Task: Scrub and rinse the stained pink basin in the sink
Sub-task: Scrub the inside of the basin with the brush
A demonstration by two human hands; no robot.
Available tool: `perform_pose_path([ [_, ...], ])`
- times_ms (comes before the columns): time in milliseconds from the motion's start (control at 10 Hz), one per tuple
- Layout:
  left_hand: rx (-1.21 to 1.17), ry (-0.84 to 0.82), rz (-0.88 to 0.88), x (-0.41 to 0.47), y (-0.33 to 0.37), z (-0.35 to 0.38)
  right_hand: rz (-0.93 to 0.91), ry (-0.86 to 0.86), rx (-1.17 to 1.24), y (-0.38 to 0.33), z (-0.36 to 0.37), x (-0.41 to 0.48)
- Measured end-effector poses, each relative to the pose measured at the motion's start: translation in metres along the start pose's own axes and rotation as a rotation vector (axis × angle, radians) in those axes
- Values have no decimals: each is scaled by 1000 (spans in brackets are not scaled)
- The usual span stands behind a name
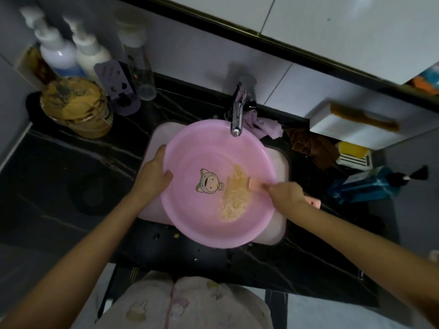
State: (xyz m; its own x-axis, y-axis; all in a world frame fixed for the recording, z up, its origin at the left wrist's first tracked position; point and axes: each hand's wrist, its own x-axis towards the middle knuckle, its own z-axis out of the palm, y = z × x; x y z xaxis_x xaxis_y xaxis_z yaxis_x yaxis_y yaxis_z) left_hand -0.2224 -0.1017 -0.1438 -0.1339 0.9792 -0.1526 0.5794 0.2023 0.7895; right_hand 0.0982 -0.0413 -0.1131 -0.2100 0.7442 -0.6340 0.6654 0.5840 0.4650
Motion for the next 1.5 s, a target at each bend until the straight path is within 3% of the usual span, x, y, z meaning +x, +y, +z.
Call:
perform_pose_path([
  [200, 39, -40, -28, 3, -1, -1, 104, 213, 126, 4, -24, 38],
  [300, 9, -51, -18, 2, 1, -2, 96, 76, 212, -20, -11, 28],
  [400, -11, -96, -22, 2, 1, -5, 42, -177, 403, -58, 9, -9],
  [500, -70, -139, -16, 2, 1, -8, -204, -310, 553, -86, -8, -34],
  [600, -197, -177, -76, 0, 6, -12, -416, -252, 714, -116, -40, -36],
  [700, -267, -180, -137, 2, 3, -13, -372, -126, 997, -142, -76, -5],
  [800, -258, -191, -156, 4, -4, -14, -165, 7, 1129, -143, -88, 36],
  [900, -269, -190, -165, 4, -4, -14, 62, 36, 908, -120, -72, 50],
  [1000, -314, -183, -182, 3, -2, -15, 188, -47, 728, -85, -48, 30],
  [1100, -353, -184, -175, 4, 2, -14, 174, -260, 653, -63, -33, 1],
  [1200, -335, -192, -206, 5, 2, -13, -76, -476, 635, -85, -31, -27],
  [1300, -280, -203, -211, 9, -8, -13, -215, -445, 918, -120, -54, -31],
  [1500, -296, -198, -220, 7, -8, -14, -189, -289, 1933, -145, -145, 20],
])
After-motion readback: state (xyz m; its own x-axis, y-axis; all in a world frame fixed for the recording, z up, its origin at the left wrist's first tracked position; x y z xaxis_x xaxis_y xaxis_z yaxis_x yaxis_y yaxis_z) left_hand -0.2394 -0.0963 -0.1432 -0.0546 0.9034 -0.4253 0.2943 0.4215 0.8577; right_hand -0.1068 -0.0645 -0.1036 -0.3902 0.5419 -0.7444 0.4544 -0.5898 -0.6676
